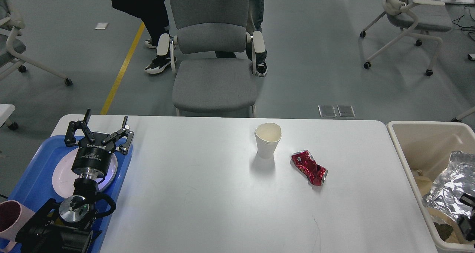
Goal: Tidy desktop
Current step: 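Raise the right gripper out of the bin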
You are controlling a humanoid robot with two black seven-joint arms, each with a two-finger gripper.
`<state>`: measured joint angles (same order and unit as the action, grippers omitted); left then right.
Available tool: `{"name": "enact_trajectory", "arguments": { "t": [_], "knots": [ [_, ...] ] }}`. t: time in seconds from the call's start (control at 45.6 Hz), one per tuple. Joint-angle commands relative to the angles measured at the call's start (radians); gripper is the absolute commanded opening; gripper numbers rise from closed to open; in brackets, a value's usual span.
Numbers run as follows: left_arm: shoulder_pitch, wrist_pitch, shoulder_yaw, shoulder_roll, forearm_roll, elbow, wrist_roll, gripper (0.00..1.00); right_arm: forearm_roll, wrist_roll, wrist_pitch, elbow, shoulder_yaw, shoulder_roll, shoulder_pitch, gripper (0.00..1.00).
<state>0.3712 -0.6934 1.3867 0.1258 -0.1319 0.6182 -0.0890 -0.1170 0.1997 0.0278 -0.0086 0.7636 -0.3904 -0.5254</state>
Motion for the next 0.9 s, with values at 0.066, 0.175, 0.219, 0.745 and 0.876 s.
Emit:
{"name": "enact_trajectory", "arguments": {
  "t": [0.066,0.175,0.219,0.745,0.876],
  "knots": [
    [0.0,0.0,0.0,0.0,0.0,0.0,0.0,0.96,0.0,0.009,0.001,0.001,-0.004,-0.008,0.004,0.0],
    [0.0,0.0,0.0,0.0,0.0,0.0,0.0,0.96,-0.001,0.009,0.001,-0.001,-0.007,-0.012,0.024,0.1],
    [0.0,0.0,0.0,0.0,0.0,0.0,0.0,0.96,-0.003,0.006,0.001,-0.001,-0.009,-0.012,0.03,0.36],
    [0.0,0.0,0.0,0.0,0.0,0.0,0.0,0.96,-0.006,0.009,-0.02,0.191,-0.001,-0.119,-0.094,1.0],
    [0.0,0.0,0.0,0.0,0.0,0.0,0.0,0.96,-0.044,0.033,-0.02,0.455,0.051,-0.228,-0.28,1.0]
  ]
}}
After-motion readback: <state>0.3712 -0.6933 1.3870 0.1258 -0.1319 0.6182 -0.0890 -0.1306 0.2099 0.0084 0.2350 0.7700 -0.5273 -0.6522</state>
